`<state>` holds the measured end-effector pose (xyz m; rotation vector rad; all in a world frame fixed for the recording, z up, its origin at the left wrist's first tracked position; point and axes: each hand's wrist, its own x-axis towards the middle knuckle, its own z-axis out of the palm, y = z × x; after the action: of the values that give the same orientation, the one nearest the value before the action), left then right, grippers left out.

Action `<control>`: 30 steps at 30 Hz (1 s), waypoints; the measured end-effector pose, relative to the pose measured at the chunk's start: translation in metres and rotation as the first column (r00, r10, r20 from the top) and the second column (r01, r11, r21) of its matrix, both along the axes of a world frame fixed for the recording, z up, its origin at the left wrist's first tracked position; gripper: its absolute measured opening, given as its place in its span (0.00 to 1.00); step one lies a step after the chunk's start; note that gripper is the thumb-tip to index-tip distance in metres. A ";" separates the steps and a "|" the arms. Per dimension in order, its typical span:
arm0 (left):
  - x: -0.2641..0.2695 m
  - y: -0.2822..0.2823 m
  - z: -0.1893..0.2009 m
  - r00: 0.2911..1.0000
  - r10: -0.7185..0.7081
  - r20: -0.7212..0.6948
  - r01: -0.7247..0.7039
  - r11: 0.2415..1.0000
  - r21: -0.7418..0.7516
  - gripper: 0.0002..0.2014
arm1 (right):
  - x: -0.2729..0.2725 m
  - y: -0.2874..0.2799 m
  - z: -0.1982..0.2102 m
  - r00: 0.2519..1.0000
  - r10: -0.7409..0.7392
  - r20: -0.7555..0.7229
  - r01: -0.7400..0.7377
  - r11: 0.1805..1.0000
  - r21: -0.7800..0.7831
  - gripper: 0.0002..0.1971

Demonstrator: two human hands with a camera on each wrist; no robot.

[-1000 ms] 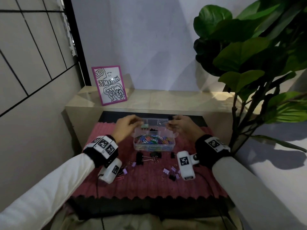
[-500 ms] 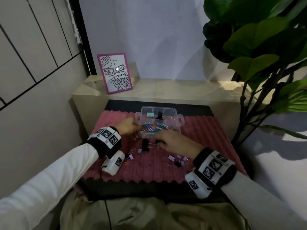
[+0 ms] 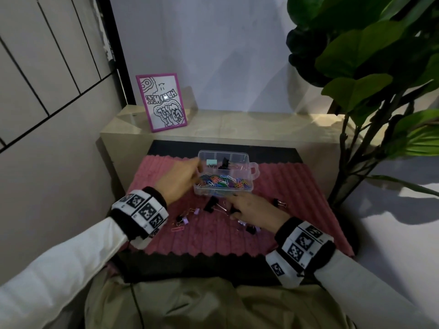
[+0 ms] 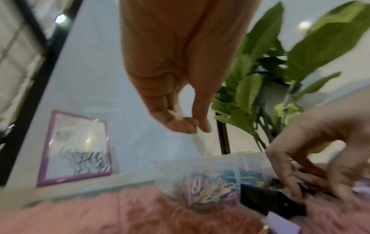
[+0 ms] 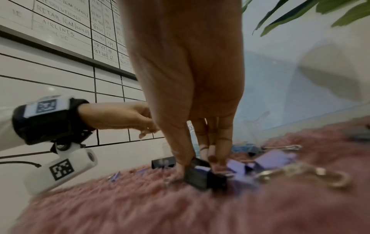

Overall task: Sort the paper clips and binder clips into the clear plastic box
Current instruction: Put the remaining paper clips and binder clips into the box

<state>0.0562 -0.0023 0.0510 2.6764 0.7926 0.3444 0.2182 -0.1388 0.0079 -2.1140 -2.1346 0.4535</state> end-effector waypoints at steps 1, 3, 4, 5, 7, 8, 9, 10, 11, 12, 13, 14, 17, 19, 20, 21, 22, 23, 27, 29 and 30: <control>-0.001 -0.007 0.000 0.994 -0.092 -0.066 0.094 0.995 0.029 0.08 | 0.002 -0.003 0.000 1.000 -0.009 -0.028 0.008 1.000 -0.013 0.11; -0.001 -0.013 -0.004 0.956 -0.228 -0.184 0.233 0.972 0.004 0.09 | 0.008 -0.006 0.001 0.997 -0.025 -0.074 0.022 0.999 -0.034 0.08; 0.001 -0.016 -0.007 0.938 -0.256 -0.233 0.258 0.966 -0.025 0.12 | 0.011 -0.008 0.001 0.996 -0.027 -0.089 0.023 0.999 -0.040 0.10; 0.004 -0.018 -0.009 0.920 -0.271 -0.283 0.271 0.962 -0.042 0.17 | 0.013 -0.010 0.001 0.994 -0.021 -0.106 0.017 0.999 -0.041 0.12; 0.013 -0.026 -0.012 0.872 -0.274 -0.406 0.280 0.959 -0.045 0.26 | 0.015 -0.015 0.002 0.986 -0.020 -0.165 0.019 1.000 -0.009 0.14; 0.017 -0.029 -0.014 0.851 -0.273 -0.450 0.290 0.956 -0.031 0.29 | 0.017 -0.018 0.003 0.977 -0.044 -0.211 0.048 0.999 0.016 0.13; 0.020 -0.032 -0.016 0.835 -0.268 -0.480 0.300 0.954 -0.011 0.30 | 0.018 -0.022 0.004 0.957 -0.082 -0.279 0.098 0.994 0.045 0.11; 0.022 -0.034 -0.018 0.823 -0.255 -0.507 0.301 0.954 0.009 0.29 | 0.021 -0.026 0.006 0.923 -0.120 -0.364 0.160 0.984 0.081 0.09; 0.024 -0.035 -0.019 0.817 -0.241 -0.523 0.295 0.955 0.022 0.27 | 0.025 -0.030 0.007 0.881 -0.150 -0.450 0.227 0.966 0.123 0.08; 0.024 -0.036 -0.019 0.819 -0.226 -0.528 0.277 0.961 0.018 0.27 | 0.030 -0.034 0.009 0.840 -0.170 -0.516 0.291 0.943 0.162 0.06; 0.025 -0.038 -0.017 0.822 -0.215 -0.527 0.253 0.967 0.002 0.26 | 0.037 -0.038 0.010 0.807 -0.187 -0.560 0.347 0.918 0.192 0.05; 0.024 -0.038 -0.017 0.830 -0.208 -0.517 0.235 0.972 -0.015 0.26 | 0.043 -0.043 0.011 0.778 -0.206 -0.593 0.393 0.897 0.204 0.05; 0.018 -0.037 -0.016 0.884 -0.226 -0.410 0.222 0.973 -0.059 0.14 | 0.058 -0.054 0.010 0.654 -0.262 -0.710 0.480 0.869 0.121 0.02; 0.008 -0.031 -0.013 0.941 -0.218 -0.257 0.178 0.969 -0.171 0.08 | 0.062 -0.059 0.007 0.531 -0.298 -0.793 0.525 0.851 0.032 0.03; 0.004 -0.025 -0.007 0.963 -0.197 -0.184 0.157 0.965 -0.208 0.08 | 0.063 -0.061 0.005 0.479 -0.315 -0.820 0.542 0.840 -0.006 0.04; 0.001 -0.018 0.002 0.979 -0.164 -0.118 0.135 0.966 -0.220 0.08 | 0.064 -0.062 0.003 0.444 -0.326 -0.835 0.550 0.834 -0.033 0.04; 0.000 -0.008 0.011 0.991 -0.121 -0.058 0.106 0.972 -0.212 0.09 | 0.065 -0.063 0.002 0.423 -0.335 -0.842 0.551 0.832 -0.054 0.05; 0.001 0.003 0.021 0.997 -0.080 -0.003 0.078 0.978 -0.193 0.10 | 0.066 -0.062 0.002 0.403 -0.342 -0.849 0.553 0.830 -0.072 0.05; 0.030 0.045 0.047 0.997 0.003 0.076 0.006 0.993 -0.117 0.12 | 0.066 -0.054 0.003 0.269 -0.359 -0.894 0.545 0.822 -0.167 0.04; 0.051 0.057 0.049 0.999 0.001 0.047 0.004 0.994 -0.106 0.11 | 0.067 -0.048 0.004 0.167 -0.329 -0.929 0.519 0.831 -0.201 0.04; 0.061 0.061 0.047 1.000 -0.019 0.011 0.021 0.994 -0.104 0.11 | 0.068 -0.046 0.005 0.107 -0.316 -0.943 0.525 0.823 -0.216 0.05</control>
<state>0.1168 0.0586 0.0980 2.5817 0.7588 0.3034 0.2857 -0.1850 0.0133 -1.4548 -0.7118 1.0704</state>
